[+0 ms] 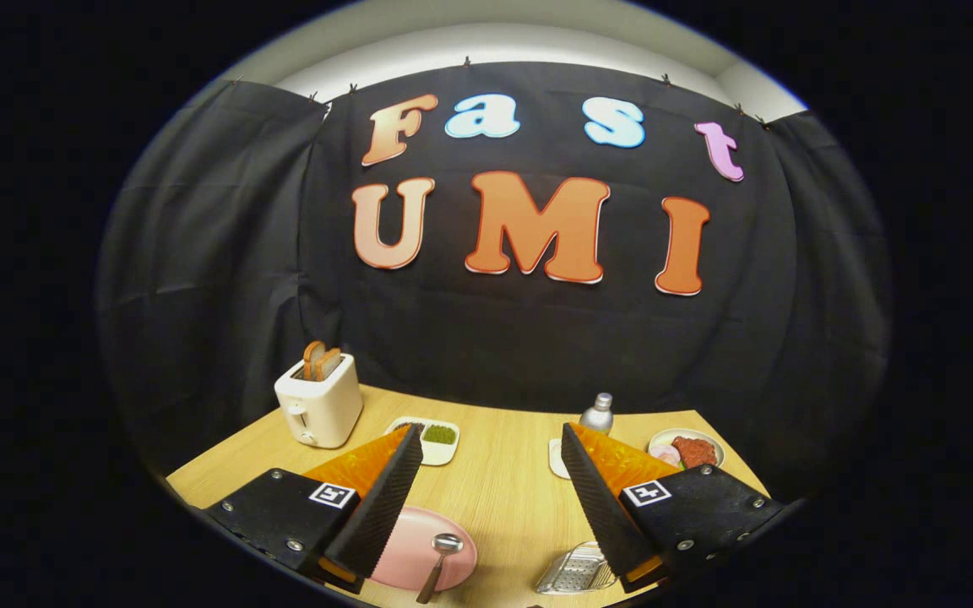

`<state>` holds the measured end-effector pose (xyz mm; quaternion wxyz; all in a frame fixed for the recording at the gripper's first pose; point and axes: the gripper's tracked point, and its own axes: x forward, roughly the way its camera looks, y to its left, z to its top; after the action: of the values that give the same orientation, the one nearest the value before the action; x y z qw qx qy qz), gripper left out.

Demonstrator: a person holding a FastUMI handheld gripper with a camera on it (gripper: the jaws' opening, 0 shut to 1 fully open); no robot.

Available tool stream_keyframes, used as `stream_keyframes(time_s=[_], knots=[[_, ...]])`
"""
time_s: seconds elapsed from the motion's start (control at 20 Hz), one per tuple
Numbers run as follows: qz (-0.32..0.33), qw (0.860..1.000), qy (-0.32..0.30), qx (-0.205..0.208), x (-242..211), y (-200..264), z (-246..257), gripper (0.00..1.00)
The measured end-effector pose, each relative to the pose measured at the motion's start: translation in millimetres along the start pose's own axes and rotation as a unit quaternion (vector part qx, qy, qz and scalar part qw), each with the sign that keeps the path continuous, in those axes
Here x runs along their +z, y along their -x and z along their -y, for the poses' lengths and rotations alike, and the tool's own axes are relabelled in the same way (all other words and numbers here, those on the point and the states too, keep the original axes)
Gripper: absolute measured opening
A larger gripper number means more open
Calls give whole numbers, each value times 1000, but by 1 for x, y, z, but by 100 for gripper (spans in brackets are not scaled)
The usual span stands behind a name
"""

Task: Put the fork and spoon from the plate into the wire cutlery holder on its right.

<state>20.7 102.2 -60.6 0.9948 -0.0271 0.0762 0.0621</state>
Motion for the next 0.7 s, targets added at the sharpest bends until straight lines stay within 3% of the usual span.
stream_keyframes(time_s=[0.3, 0.7], knots=[[-155, 988, -5, 15, -83, -16, -29, 98], [-331, 942, 18, 54, -171, -7, -60, 87]])
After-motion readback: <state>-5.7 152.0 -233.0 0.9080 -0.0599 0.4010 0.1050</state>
